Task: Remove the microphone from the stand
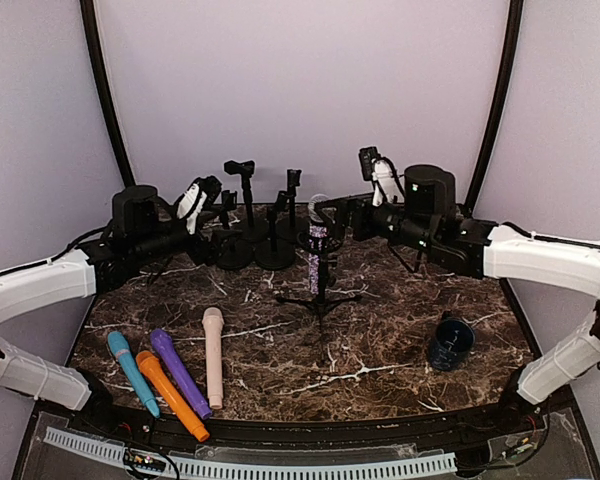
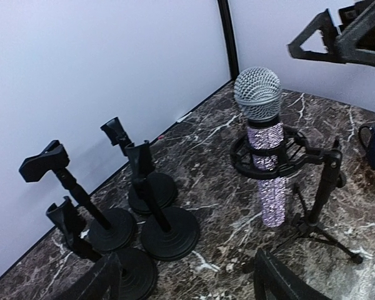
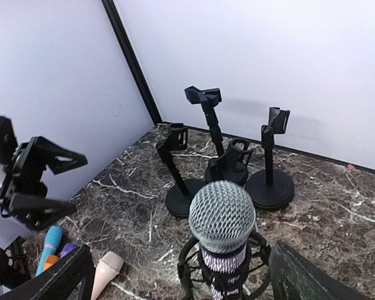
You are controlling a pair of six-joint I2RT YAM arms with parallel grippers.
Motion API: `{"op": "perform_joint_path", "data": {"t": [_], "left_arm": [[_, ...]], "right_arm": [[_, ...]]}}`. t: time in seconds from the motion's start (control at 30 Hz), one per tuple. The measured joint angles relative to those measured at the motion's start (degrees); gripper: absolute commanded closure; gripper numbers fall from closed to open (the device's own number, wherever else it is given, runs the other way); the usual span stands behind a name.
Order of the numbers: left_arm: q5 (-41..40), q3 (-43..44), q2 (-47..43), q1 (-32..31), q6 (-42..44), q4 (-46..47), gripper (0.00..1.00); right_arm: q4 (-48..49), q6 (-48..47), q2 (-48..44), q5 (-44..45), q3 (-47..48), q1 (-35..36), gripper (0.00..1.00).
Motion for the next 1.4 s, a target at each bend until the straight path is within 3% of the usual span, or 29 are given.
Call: {"op": "perform_joint_path", "data": {"t": [0.23, 0.5, 0.8, 0.97, 1.13, 1.3, 1.4], "left_arm": [[8.79, 3.61, 5.27, -1.81, -7.58, 2.62, 0.25], [10.99, 5.22, 12.13, -8.79, -14.16, 6.21, 0.25], [6.71, 4.94, 20.11, -16.06, -16.98, 15.17, 0.26], [4.72, 4.63, 24.65, -17.7, -18.21, 20.2, 0.25], [2.01, 4.63, 28.33, -18.36, -19.45, 23.23, 0.25], [-1.11, 4.68, 29.33, -18.51, -20.11, 25.92, 0.27], [-2.21, 5.03, 29.86, -18.51, -20.74, 27.5, 0.33]], "right_arm": [[-9.94, -2.19, 11.69, 4.55, 14.14, -0.31, 0.01], [-15.47, -4.57, 16.37, 7.45, 16.68, -0.33, 0.13], [-16.06, -7.63, 17.51, 10.1, 19.56, -0.35, 0.28], [-16.15, -8.37, 18.12, 10.23, 19.87, -0.35, 0.46], [-16.26, -8.55, 18.88, 10.27, 20.5, -0.37, 0.58], [-16.28, -8.61, 18.88, 10.34, 20.55, -0.37, 0.65], [-16.28, -8.61, 18.88, 10.32, 20.55, -0.37, 0.67]]}}
